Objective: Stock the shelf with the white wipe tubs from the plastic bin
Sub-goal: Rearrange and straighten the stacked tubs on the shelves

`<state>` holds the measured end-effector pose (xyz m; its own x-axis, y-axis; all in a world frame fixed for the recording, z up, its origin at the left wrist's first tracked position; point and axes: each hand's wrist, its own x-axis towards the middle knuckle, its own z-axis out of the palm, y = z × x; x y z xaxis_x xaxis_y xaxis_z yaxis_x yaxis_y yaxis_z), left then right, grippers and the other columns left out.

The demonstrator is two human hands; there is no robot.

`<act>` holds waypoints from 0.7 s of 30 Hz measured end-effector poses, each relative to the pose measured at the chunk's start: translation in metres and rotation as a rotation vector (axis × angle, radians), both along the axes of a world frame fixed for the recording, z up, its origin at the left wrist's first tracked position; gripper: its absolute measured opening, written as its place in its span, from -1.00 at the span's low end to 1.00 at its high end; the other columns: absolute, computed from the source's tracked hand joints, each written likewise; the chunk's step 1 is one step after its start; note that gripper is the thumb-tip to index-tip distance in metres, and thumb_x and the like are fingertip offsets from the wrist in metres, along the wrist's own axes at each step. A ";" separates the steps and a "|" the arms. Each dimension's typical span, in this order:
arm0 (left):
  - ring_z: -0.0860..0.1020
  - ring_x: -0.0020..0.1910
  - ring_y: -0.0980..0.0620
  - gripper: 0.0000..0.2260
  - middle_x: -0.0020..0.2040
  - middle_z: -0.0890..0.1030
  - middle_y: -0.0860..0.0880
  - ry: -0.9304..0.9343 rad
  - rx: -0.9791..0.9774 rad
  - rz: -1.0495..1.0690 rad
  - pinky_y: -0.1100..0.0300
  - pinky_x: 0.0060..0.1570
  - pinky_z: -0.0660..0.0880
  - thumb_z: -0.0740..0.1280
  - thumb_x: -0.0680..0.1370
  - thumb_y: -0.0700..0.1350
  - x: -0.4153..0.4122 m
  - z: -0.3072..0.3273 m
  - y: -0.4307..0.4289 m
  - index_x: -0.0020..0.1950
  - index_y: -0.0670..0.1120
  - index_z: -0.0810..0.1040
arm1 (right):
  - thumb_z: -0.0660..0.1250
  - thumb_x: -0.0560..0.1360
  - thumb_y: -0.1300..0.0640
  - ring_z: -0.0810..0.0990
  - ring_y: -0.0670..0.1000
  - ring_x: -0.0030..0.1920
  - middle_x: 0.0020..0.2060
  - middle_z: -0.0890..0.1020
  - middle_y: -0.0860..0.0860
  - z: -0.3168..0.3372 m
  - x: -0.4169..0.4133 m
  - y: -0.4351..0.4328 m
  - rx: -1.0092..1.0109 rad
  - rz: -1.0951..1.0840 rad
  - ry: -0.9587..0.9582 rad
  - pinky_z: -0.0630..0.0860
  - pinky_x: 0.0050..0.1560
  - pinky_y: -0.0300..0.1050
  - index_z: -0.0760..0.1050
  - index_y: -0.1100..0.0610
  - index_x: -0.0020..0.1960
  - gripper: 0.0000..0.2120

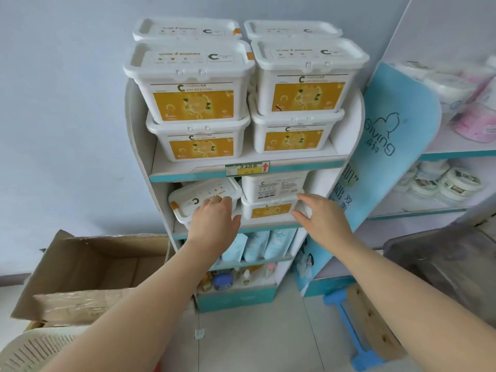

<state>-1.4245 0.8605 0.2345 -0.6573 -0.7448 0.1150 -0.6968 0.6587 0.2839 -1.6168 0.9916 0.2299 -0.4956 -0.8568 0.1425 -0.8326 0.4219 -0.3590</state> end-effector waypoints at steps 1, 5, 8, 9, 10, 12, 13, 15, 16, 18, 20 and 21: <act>0.48 0.08 -0.11 -0.72 0.07 0.56 -0.10 -0.014 0.001 0.003 0.09 -0.02 0.41 0.22 0.58 0.03 -0.009 -0.006 -0.001 0.15 -0.14 0.47 | 0.32 0.53 0.02 0.54 0.15 0.20 0.23 0.56 0.14 -0.008 -0.008 -0.003 -0.003 -0.004 -0.016 0.51 0.14 0.05 0.46 0.24 0.31 -0.57; 0.47 0.12 -0.14 -0.68 0.10 0.54 -0.13 -0.016 0.024 0.055 0.06 0.00 0.41 0.23 0.58 0.05 -0.046 -0.030 -0.011 0.20 -0.15 0.40 | 0.34 0.50 0.01 0.57 0.09 0.00 0.07 0.61 0.07 -0.036 -0.037 -0.025 -0.064 -0.020 -0.080 0.51 -0.10 -0.06 0.46 0.18 0.23 -0.63; 0.46 0.21 -0.17 -0.51 0.19 0.53 -0.17 0.021 0.029 0.109 0.02 0.11 0.43 0.26 0.57 0.07 -0.068 -0.045 -0.018 0.38 -0.19 0.27 | 0.37 0.47 0.03 0.56 0.06 0.10 0.12 0.60 0.02 -0.055 -0.056 -0.046 -0.158 -0.045 -0.184 0.52 0.04 -0.08 0.38 0.13 0.27 -0.58; 0.45 0.23 -0.18 -0.44 0.21 0.52 -0.19 0.035 0.037 0.124 0.01 0.13 0.43 0.26 0.57 0.08 -0.074 -0.048 -0.020 0.44 -0.20 0.20 | 0.39 0.46 0.05 0.55 0.04 0.12 0.15 0.58 0.02 -0.059 -0.061 -0.052 -0.196 -0.053 -0.224 0.50 0.09 -0.08 0.35 0.13 0.30 -0.54; 0.45 0.24 -0.19 -0.39 0.23 0.51 -0.20 0.057 0.051 0.137 0.00 0.14 0.43 0.26 0.57 0.08 -0.079 -0.052 -0.021 0.48 -0.20 0.15 | 0.41 0.45 0.06 0.54 0.04 0.15 0.17 0.56 0.02 -0.062 -0.065 -0.057 -0.225 -0.063 -0.263 0.49 0.13 -0.06 0.32 0.13 0.32 -0.49; 0.46 0.22 -0.19 -0.36 0.24 0.51 -0.20 0.122 0.089 0.151 -0.01 0.12 0.45 0.27 0.57 0.09 -0.087 -0.058 -0.021 0.51 -0.18 0.11 | 0.44 0.42 0.06 0.51 0.02 0.19 0.21 0.52 0.01 -0.068 -0.070 -0.063 -0.268 -0.070 -0.326 0.47 0.20 -0.01 0.25 0.12 0.35 -0.41; 0.49 0.19 -0.17 -0.38 0.24 0.51 -0.17 0.167 0.110 0.146 0.00 0.09 0.47 0.28 0.56 0.09 -0.090 -0.061 -0.020 0.49 -0.17 0.15 | 0.45 0.41 0.07 0.49 -0.01 0.20 0.22 0.51 -0.03 -0.071 -0.072 -0.065 -0.296 -0.069 -0.363 0.45 0.22 -0.02 0.24 0.10 0.36 -0.39; 0.52 0.13 -0.12 -0.47 0.21 0.54 -0.11 0.275 0.153 0.134 0.00 0.03 0.52 0.31 0.54 0.10 -0.094 -0.066 -0.017 0.39 -0.15 0.28 | 0.47 0.39 0.09 0.49 -0.06 0.17 0.17 0.51 -0.09 -0.075 -0.072 -0.066 -0.371 -0.070 -0.441 0.44 0.23 -0.04 0.28 0.07 0.33 -0.41; 0.53 0.11 -0.11 -0.53 0.19 0.55 -0.09 0.324 0.172 0.140 -0.01 0.02 0.53 0.32 0.53 0.09 -0.095 -0.067 -0.015 0.32 -0.13 0.33 | 0.48 0.39 0.09 0.50 -0.06 0.15 0.15 0.51 -0.09 -0.076 -0.072 -0.064 -0.407 -0.078 -0.466 0.45 0.22 -0.03 0.31 0.07 0.32 -0.42; 0.55 0.05 -0.09 -0.59 0.15 0.57 -0.06 0.386 0.191 0.155 -0.03 -0.03 0.55 0.35 0.52 0.08 -0.094 -0.066 -0.010 0.23 -0.12 0.37 | 0.49 0.38 0.08 0.52 -0.05 0.13 0.14 0.53 -0.06 -0.077 -0.069 -0.058 -0.457 -0.093 -0.493 0.48 0.18 -0.06 0.34 0.09 0.30 -0.44; 0.55 -0.01 -0.06 -0.59 0.11 0.57 -0.04 0.417 0.190 0.158 0.01 -0.12 0.53 0.36 0.50 0.09 -0.089 -0.066 -0.003 0.19 -0.12 0.37 | 0.50 0.38 0.09 0.52 -0.09 0.09 0.14 0.52 -0.04 -0.076 -0.064 -0.046 -0.496 -0.102 -0.496 0.47 0.10 -0.21 0.34 0.10 0.30 -0.44; 0.54 -0.03 -0.05 -0.58 0.09 0.55 -0.03 0.430 0.193 0.160 0.06 -0.16 0.50 0.37 0.50 0.10 -0.086 -0.067 0.001 0.19 -0.12 0.36 | 0.50 0.38 0.10 0.51 -0.12 0.04 0.11 0.52 -0.05 -0.074 -0.061 -0.039 -0.512 -0.101 -0.491 0.44 0.05 -0.29 0.34 0.10 0.27 -0.45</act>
